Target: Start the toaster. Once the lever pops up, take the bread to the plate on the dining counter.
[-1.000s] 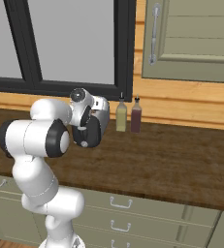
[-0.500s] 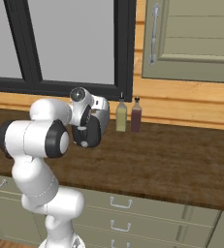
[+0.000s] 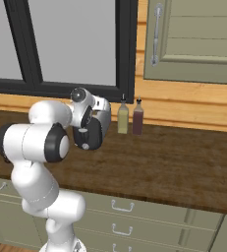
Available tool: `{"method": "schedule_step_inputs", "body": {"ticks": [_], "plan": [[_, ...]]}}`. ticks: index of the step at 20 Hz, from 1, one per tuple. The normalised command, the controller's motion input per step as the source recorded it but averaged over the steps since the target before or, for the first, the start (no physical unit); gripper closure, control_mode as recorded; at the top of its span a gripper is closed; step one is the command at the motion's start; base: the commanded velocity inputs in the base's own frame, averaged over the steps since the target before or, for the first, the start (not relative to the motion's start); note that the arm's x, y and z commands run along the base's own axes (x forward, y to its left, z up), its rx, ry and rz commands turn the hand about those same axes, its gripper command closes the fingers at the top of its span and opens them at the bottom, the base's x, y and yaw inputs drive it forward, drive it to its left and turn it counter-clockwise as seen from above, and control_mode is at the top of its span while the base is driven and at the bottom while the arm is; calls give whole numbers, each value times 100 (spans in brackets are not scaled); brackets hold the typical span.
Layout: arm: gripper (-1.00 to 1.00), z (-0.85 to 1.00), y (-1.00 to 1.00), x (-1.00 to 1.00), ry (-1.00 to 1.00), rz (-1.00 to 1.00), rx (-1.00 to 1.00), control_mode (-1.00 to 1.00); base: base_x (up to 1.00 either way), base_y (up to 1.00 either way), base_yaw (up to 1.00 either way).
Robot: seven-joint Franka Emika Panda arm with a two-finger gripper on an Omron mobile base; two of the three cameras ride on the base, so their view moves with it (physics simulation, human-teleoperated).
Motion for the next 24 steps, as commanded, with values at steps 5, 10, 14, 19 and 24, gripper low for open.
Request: {"method": "schedule_step_inputs", "body": {"ticks": [5, 10, 14, 19, 24], "plan": [[100, 33, 0, -2, 0, 0, 0, -100, 0, 0, 0], [100, 50, 0, -15, 0, 0, 0, -100, 0, 0, 0], [100, 60, 0, -41, 0, 0, 0, -100, 0, 0, 0], [100, 58, 0, -55, 0, 0, 0, -100, 0, 0, 0], [100, 43, 0, -73, 14, 0, 0, -100, 0, 0, 0]]}}
